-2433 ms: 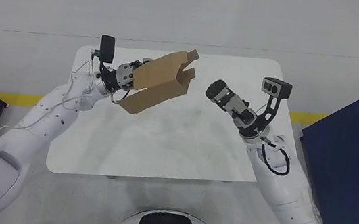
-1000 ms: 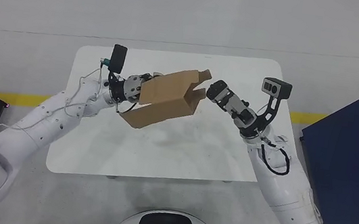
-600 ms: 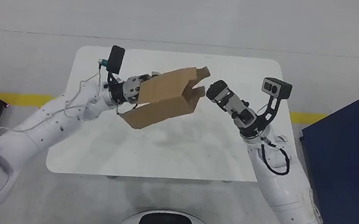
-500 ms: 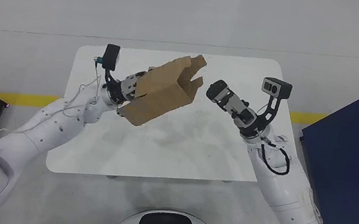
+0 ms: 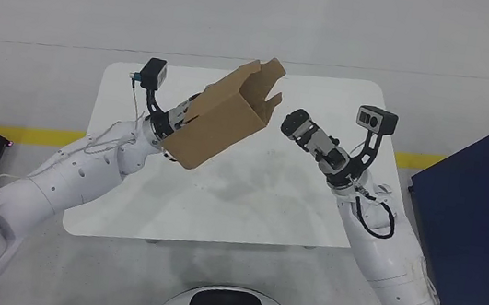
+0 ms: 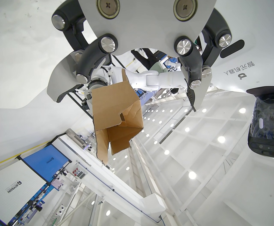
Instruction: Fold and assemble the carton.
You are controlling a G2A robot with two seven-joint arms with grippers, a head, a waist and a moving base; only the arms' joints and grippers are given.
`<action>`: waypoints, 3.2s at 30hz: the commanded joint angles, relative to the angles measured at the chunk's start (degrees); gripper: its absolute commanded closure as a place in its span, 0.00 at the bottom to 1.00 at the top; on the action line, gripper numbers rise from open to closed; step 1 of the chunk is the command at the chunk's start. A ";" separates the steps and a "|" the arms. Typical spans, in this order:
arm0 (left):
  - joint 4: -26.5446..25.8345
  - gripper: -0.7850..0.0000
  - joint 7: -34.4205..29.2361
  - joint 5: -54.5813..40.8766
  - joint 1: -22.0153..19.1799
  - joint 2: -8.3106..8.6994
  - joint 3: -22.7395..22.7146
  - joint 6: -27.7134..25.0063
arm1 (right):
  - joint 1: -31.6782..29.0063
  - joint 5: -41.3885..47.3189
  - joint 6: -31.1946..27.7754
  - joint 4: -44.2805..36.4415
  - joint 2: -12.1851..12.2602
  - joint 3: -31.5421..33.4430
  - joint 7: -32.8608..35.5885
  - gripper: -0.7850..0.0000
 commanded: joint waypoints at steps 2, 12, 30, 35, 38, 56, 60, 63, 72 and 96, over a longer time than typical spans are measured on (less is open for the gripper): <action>0.00 1.00 -0.01 -0.02 0.00 0.00 0.00 0.00 | 0.00 0.00 0.00 0.00 0.00 0.00 0.00 0.00; 0.00 1.00 -0.01 -0.02 0.00 0.00 0.00 0.00 | 0.00 0.00 0.00 0.00 0.00 0.00 0.00 0.00; 0.00 1.00 -0.01 -0.02 0.00 0.00 0.00 0.00 | 3.70 -2.85 6.59 4.11 -0.69 -0.25 -7.41 0.00; 0.00 1.00 -0.01 -0.02 0.00 0.00 0.00 0.00 | 9.61 1.44 9.29 11.54 -2.13 -3.26 -11.35 0.00; 0.00 1.00 -0.01 -0.02 0.00 0.00 0.00 0.00 | 11.06 2.05 8.91 13.56 -2.63 -4.33 -11.94 0.00; 2.93 1.00 7.45 21.04 2.92 -0.81 -8.48 1.30 | 13.84 21.53 24.52 17.92 -2.77 -5.51 11.31 0.00; 2.32 1.00 6.44 20.65 4.39 -1.21 -12.52 0.29 | 14.66 27.78 26.04 20.33 -3.01 -5.20 19.37 0.02; 2.48 1.00 6.15 23.36 5.55 -1.40 -15.27 0.00 | 15.13 28.29 26.49 21.85 -3.12 -5.22 22.14 0.23; 1.94 1.00 6.15 29.57 7.53 -2.59 -18.74 0.00 | 16.78 19.10 26.08 22.46 -3.95 -9.05 19.86 0.23; 3.26 1.00 6.14 31.72 7.79 -3.96 -19.27 0.00 | 16.11 20.94 25.51 21.20 -4.45 -8.10 27.25 0.29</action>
